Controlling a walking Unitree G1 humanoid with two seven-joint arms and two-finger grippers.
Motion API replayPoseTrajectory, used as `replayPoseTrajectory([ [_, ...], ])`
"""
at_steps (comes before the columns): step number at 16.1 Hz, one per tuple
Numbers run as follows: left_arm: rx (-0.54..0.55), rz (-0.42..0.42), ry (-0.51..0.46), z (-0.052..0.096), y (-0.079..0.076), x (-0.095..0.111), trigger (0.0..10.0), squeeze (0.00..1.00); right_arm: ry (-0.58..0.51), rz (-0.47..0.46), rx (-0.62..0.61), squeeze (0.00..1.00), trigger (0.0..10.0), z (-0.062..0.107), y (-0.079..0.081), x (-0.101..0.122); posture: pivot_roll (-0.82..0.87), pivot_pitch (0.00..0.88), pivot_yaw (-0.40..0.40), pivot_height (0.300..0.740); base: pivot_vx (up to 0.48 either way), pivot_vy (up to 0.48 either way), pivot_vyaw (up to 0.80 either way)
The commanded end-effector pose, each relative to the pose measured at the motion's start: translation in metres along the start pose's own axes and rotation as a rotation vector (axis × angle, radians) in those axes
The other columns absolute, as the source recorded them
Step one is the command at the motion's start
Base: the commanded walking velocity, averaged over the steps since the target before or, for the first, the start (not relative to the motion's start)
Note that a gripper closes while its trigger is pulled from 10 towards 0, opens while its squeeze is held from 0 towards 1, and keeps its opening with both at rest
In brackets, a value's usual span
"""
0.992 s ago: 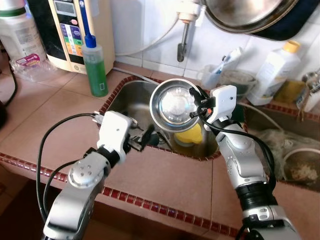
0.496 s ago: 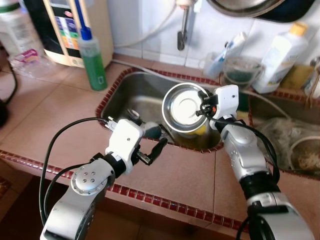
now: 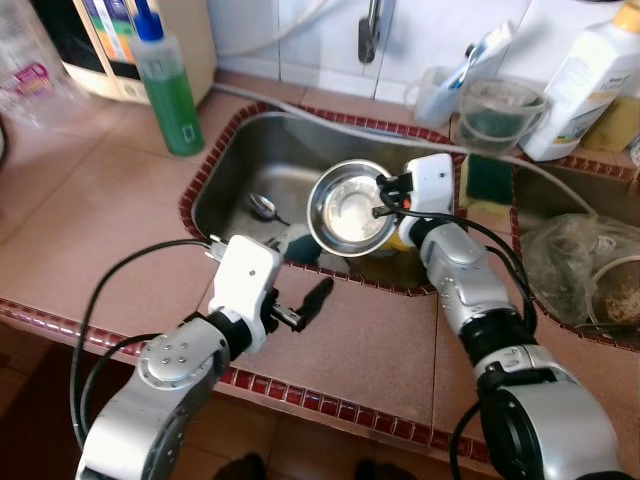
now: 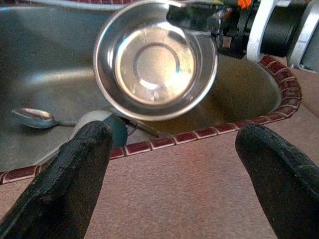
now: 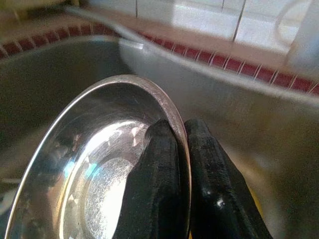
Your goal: Kitchen organization
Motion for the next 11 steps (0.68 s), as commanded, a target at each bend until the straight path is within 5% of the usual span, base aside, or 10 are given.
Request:
replayPoseTrajectory([
  [1,0.010,-0.008,-0.013,0.004,-0.001,0.005,10.0,0.00,0.012,-0.008,-0.005,0.00,10.0,-0.002,0.000,0.000,0.01,0.285,-0.047,0.740,0.000,0.000,0.00],
  [11,0.066,-0.030,0.004,0.014,0.006,0.008,10.0,0.00,0.146,-0.040,-0.061,0.00,10.0,-0.004,0.004,-0.031,0.06,0.282,-0.063,0.740,0.000,0.000,0.00],
])
Point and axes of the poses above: a point about 5 cm out from each wrist's last joint towards the gripper, its own z axis pointing back from the gripper into the wrist, its own x axis along the axis of the wrist's last joint, y = z × x, the point moved 4 cm from there along -z, pointing out of the wrist towards the gripper, and after that the axes turned 11 degrees about -z, right-handed, at the moved point
